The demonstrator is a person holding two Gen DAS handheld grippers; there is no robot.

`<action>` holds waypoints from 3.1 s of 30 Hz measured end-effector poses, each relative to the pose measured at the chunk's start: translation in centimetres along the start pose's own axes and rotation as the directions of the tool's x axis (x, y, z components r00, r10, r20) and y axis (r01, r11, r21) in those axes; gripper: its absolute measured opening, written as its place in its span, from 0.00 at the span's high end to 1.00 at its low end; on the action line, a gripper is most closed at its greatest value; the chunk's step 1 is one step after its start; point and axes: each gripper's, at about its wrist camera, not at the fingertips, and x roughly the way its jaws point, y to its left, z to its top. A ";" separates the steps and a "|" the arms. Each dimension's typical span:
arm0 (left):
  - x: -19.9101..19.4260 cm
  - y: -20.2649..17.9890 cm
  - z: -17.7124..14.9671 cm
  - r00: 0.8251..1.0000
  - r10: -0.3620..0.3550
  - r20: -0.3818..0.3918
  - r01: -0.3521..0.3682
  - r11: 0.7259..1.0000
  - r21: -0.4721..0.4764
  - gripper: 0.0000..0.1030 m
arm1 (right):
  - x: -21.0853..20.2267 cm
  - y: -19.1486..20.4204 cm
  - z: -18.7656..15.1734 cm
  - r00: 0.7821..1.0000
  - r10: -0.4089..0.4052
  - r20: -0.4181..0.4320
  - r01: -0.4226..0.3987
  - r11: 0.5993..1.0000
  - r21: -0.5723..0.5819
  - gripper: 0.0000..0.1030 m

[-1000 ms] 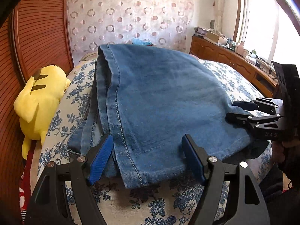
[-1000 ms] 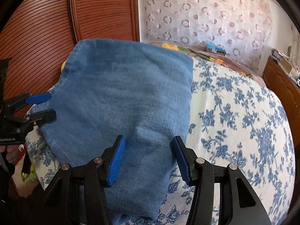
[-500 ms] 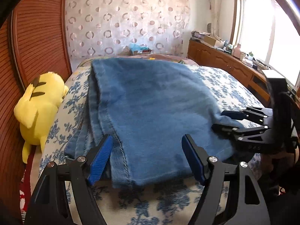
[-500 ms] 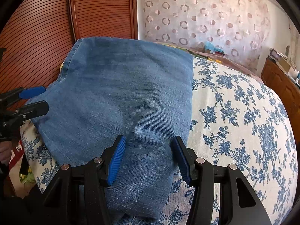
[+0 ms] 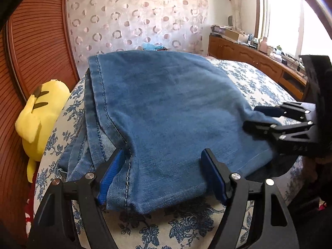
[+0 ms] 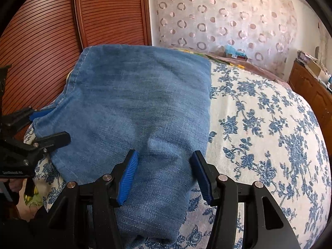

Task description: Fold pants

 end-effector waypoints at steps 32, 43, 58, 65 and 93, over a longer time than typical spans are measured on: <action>0.3 -0.3 -0.6 1.000 0.008 0.018 -0.008 1.000 0.015 0.24 | -3.0 -0.3 -3.5 0.997 0.080 -0.003 -0.079 0.992 0.100 0.66; -1.2 1.4 0.5 0.999 -0.037 0.016 0.038 0.998 -0.047 0.24 | -6.1 -0.4 -0.5 0.987 0.107 0.121 -0.114 0.992 0.058 0.86; -3.1 9.0 -1.0 0.998 0.058 0.028 -0.052 0.984 -0.170 0.24 | -5.3 5.2 8.3 0.946 0.217 0.239 -0.198 0.975 -0.099 0.89; -4.1 10.9 -1.6 0.995 0.092 0.038 -0.084 0.979 -0.184 0.24 | -2.5 9.5 10.2 0.916 0.337 0.218 -0.295 0.933 -0.204 0.89; -5.5 12.6 -1.9 0.989 0.136 0.063 -0.119 0.967 -0.223 0.24 | -1.5 5.9 7.9 0.887 0.457 0.064 -0.439 0.878 -0.189 0.57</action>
